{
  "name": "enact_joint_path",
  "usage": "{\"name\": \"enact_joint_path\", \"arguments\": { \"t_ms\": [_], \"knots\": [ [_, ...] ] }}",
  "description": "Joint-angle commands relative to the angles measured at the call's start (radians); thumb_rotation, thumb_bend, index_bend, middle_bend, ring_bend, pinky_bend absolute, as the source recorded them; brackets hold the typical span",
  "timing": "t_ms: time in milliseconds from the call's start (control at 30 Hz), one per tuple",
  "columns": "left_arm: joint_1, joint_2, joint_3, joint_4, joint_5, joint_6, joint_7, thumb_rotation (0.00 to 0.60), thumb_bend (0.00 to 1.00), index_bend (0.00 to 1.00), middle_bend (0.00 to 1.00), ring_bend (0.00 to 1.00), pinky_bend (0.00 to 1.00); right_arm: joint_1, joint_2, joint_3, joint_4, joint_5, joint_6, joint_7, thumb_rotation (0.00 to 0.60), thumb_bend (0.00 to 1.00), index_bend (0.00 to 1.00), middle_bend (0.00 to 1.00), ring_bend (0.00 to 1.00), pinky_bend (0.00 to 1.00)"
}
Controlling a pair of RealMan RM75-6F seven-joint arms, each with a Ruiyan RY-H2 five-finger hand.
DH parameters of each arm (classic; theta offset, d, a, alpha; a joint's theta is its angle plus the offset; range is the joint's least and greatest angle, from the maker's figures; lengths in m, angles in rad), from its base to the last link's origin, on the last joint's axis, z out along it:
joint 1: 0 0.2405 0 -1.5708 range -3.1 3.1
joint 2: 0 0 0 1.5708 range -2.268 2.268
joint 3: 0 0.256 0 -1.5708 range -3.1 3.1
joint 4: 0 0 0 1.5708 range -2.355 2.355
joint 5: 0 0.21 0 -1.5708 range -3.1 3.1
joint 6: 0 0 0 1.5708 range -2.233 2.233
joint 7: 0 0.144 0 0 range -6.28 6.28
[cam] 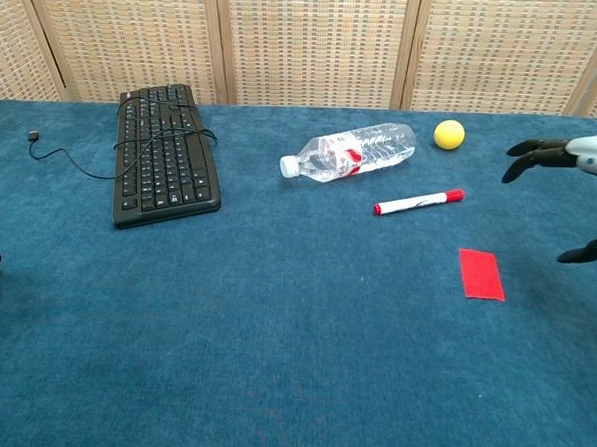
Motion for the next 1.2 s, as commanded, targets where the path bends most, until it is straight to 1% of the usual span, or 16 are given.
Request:
{"name": "enact_joint_path", "arguments": {
  "t_ms": [33,100,233,433,700,900,1200],
  "knots": [
    [-0.006,-0.005,-0.001,0.004,-0.012,-0.011,0.009,0.6,0.0,0.0,0.0,0.0,0.0,0.035,-0.072,-0.009,0.054,0.018,-0.021,-0.066,0.6,0.18,0.2,0.0,0.0,0.0],
    [-0.01,-0.009,-0.002,0.006,-0.021,-0.02,0.016,0.6,0.0,0.0,0.0,0.0,0.0,0.045,-0.11,-0.017,0.086,0.034,-0.027,-0.09,0.6,0.19,0.2,0.0,0.0,0.0],
    [-0.015,-0.014,-0.004,0.008,-0.03,-0.026,0.024,0.6,0.0,0.0,0.0,0.0,0.0,0.057,-0.156,-0.027,0.122,0.055,-0.033,-0.115,0.6,0.19,0.2,0.0,0.0,0.0],
    [-0.018,-0.016,-0.007,0.009,-0.043,-0.03,0.028,0.6,0.0,0.0,0.0,0.0,0.0,0.066,-0.199,-0.04,0.154,0.058,-0.026,-0.111,0.6,0.19,0.23,0.0,0.0,0.0],
    [-0.025,-0.019,-0.007,0.013,-0.059,-0.041,0.034,0.6,0.0,0.0,0.0,0.0,0.0,0.072,-0.227,-0.056,0.156,0.055,-0.013,-0.118,0.6,0.19,0.25,0.0,0.0,0.0],
    [-0.027,-0.018,-0.007,0.012,-0.062,-0.041,0.033,0.6,0.0,0.0,0.0,0.0,0.0,0.081,-0.254,-0.06,0.181,0.07,-0.013,-0.135,0.6,0.19,0.26,0.0,0.0,0.0],
    [-0.03,-0.018,-0.003,0.014,-0.061,-0.047,0.029,0.6,0.0,0.0,0.0,0.0,0.0,0.084,-0.264,-0.063,0.191,0.09,-0.012,-0.143,0.6,0.19,0.26,0.0,0.0,0.0]
  ]
}}
